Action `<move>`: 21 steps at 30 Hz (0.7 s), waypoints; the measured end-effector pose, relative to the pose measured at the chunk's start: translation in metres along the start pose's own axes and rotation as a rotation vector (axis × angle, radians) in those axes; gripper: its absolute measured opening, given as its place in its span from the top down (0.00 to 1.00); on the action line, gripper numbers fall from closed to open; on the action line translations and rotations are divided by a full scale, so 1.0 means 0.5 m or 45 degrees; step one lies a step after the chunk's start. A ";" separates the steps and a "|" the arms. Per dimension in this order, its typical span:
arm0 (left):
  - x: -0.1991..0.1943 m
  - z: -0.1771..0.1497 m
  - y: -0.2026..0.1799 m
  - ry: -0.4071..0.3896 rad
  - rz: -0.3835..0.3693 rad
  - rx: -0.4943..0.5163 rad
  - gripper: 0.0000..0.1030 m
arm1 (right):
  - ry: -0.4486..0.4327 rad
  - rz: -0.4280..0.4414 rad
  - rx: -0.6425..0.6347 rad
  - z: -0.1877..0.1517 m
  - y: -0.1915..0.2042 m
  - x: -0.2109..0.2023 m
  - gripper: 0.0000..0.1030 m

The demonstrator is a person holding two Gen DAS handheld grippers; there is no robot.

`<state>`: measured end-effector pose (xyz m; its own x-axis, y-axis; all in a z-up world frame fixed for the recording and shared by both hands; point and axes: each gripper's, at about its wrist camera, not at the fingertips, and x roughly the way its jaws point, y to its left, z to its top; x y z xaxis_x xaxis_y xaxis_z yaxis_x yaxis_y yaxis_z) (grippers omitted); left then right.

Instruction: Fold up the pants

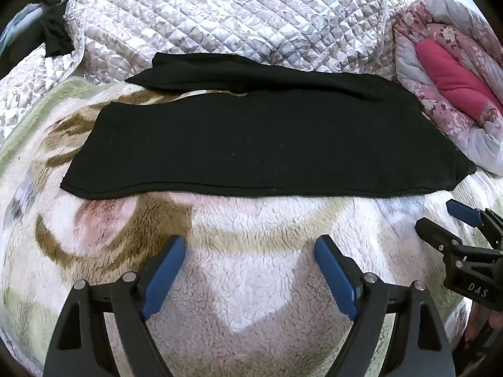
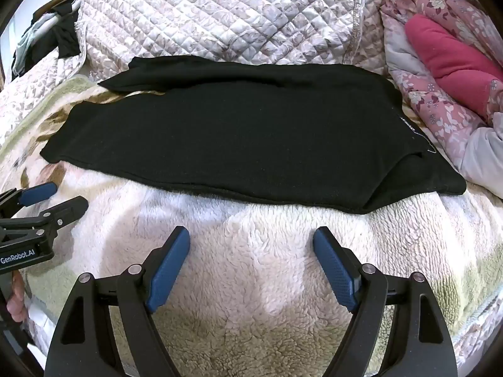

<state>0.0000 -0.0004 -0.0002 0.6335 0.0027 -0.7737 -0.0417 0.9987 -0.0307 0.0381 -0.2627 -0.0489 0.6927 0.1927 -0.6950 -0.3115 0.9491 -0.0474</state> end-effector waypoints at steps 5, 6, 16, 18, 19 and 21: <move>0.000 0.000 0.000 0.000 0.000 -0.003 0.16 | 0.001 0.000 -0.002 0.000 0.000 0.000 0.22; 0.000 0.000 0.000 0.000 -0.001 -0.003 0.16 | 0.001 0.001 -0.003 0.000 0.000 0.000 0.22; -0.001 -0.007 -0.025 0.000 -0.001 0.001 0.16 | 0.003 0.000 -0.005 0.001 0.001 0.000 0.22; -0.004 -0.007 -0.022 0.002 0.000 0.003 0.16 | 0.003 0.000 -0.006 -0.001 0.001 0.000 0.22; -0.004 -0.008 -0.027 0.002 0.001 0.006 0.16 | 0.002 -0.001 -0.006 -0.001 0.001 0.000 0.22; -0.004 -0.008 -0.026 0.002 0.000 0.002 0.16 | 0.004 -0.001 -0.007 0.000 0.001 0.000 0.22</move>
<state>-0.0037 -0.0135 -0.0007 0.6325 0.0028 -0.7745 -0.0406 0.9987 -0.0295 0.0377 -0.2623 -0.0489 0.6906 0.1912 -0.6975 -0.3147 0.9478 -0.0517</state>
